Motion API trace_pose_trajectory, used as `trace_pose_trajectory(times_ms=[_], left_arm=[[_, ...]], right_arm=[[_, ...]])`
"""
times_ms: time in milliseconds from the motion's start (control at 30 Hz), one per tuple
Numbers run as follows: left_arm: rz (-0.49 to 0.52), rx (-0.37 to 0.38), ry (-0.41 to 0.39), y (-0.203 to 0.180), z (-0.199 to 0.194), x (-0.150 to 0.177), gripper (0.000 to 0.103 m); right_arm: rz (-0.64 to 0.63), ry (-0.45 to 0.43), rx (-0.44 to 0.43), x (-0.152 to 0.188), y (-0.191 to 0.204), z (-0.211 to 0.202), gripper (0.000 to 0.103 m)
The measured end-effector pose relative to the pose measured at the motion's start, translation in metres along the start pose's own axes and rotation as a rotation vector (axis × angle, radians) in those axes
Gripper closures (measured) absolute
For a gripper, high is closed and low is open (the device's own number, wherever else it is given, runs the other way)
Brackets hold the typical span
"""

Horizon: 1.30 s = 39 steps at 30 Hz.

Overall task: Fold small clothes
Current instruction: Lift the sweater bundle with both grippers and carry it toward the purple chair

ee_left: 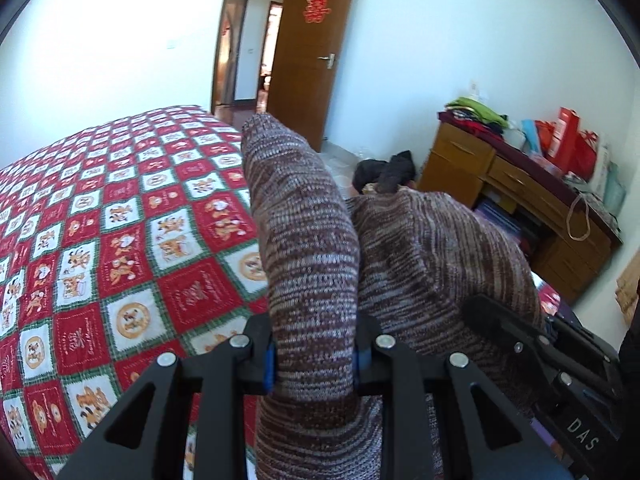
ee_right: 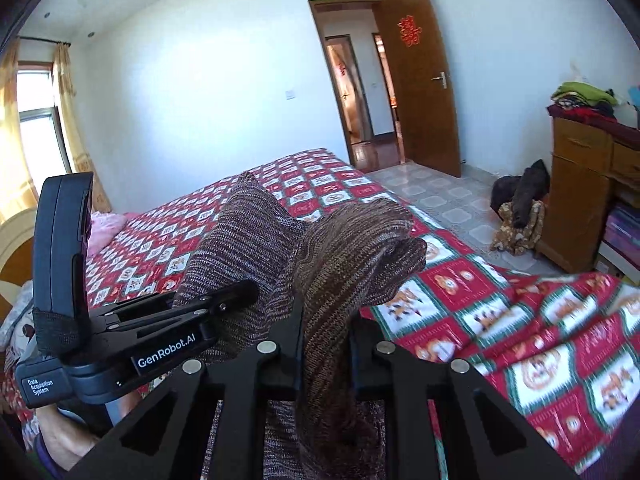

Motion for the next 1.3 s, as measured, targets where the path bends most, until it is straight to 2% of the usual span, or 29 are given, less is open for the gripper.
trace_pose_trajectory(times_ms=[233,600,1033,1100,1300], left_arm=[[0.062,0.064,0.011,-0.037,-0.009,0.018,0.076],[0.149,0.141,0.084,-0.086,0.008,0.042,0.076],[0.232,0.125,0.068,-0.127,0.024,0.031,0.076],[0.244,0.135,0.057,-0.135,0.030,0.025,0.076],[0.305,0.181,-0.007,-0.167,0.065,0.014,0.076]], right_arm=[[0.047,-0.043,0.055,0.031,-0.019,-0.042,0.086],[0.167,-0.037,0.101,0.071,-0.054,-0.070,0.086],[0.217,-0.077,0.133,0.071,-0.083,-0.075,0.086],[0.227,-0.092,0.154,0.069,-0.092,-0.076,0.086],[0.246,-0.117,0.298,0.065,-0.130,-0.067,0.086]])
Point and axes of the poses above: each gripper's, at about its wrist camera, not at the fingertips, and z roughly the way its jaws point, y to its left, x to its underside, the point moved 2 cm from there along z, roughly the way its jaws point, and after that the axes turned 13 degrees about y, right-handed, at the moved point
